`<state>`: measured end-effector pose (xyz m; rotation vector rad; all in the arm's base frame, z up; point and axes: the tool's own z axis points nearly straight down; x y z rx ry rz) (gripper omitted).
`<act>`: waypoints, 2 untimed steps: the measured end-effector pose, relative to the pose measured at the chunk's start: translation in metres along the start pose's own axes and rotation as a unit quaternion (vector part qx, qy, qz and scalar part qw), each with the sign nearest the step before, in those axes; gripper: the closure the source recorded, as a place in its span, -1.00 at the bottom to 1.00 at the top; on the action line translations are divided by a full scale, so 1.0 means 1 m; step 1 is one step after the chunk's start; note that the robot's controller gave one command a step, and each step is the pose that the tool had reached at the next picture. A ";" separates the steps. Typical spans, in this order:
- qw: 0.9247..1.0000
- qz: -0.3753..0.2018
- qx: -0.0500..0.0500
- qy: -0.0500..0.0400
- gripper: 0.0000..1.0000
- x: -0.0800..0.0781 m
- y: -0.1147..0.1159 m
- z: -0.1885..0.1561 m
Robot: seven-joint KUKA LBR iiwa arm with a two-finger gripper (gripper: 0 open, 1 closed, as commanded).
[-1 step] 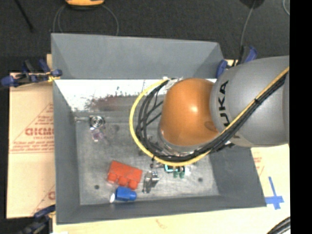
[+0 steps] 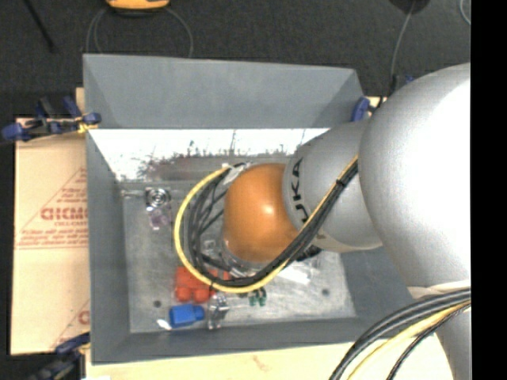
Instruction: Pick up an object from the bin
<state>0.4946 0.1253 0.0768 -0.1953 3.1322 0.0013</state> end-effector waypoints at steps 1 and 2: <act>1.000 0.002 0.000 -0.002 1.00 -0.001 0.000 -0.003; 0.997 -0.082 0.000 -0.004 1.00 -0.021 -0.001 -0.129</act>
Offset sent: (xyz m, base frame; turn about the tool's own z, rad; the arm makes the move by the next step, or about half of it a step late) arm 0.0000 0.0000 0.0000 0.0000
